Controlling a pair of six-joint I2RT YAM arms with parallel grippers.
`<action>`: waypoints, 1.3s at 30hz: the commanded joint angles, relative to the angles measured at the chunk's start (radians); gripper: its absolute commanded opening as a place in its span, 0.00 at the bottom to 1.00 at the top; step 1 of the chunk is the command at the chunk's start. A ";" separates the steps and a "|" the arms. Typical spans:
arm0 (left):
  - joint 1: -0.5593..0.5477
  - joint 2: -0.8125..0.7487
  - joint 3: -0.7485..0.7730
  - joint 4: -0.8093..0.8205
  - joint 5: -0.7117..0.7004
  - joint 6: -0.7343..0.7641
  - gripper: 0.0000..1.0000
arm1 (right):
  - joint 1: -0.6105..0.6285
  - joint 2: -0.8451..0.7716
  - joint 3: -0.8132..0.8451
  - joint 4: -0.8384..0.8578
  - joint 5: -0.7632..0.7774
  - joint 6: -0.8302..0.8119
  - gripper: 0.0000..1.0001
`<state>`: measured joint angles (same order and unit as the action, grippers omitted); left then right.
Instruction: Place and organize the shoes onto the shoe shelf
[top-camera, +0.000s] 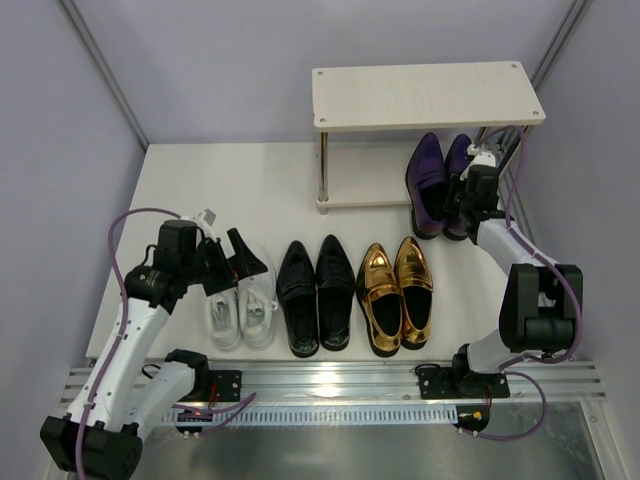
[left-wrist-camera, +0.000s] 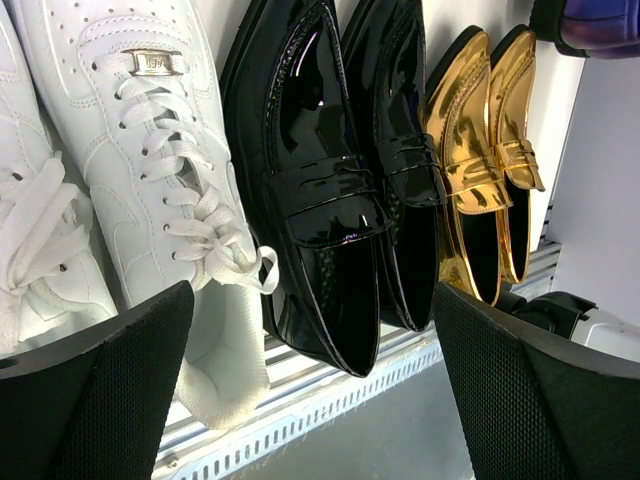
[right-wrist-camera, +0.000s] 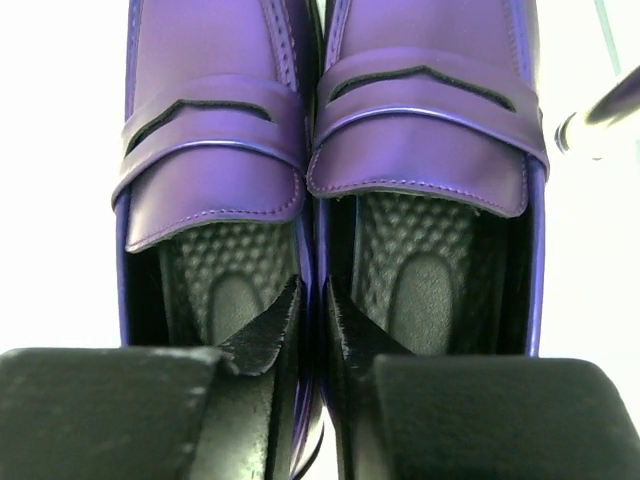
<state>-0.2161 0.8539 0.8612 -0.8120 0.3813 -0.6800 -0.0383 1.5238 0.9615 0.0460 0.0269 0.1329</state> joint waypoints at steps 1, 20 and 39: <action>-0.005 -0.024 -0.007 0.019 0.011 -0.009 1.00 | 0.003 -0.088 -0.020 0.167 -0.048 0.033 0.23; -0.003 -0.059 -0.021 0.000 0.004 -0.013 1.00 | 0.003 -0.105 -0.155 0.123 0.084 0.016 0.62; -0.005 -0.039 -0.008 -0.006 -0.004 -0.003 1.00 | 0.003 -0.169 -0.007 0.155 0.067 -0.044 0.04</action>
<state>-0.2161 0.8101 0.8406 -0.8280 0.3763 -0.6956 -0.0341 1.4723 0.8627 0.0654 0.0616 0.1211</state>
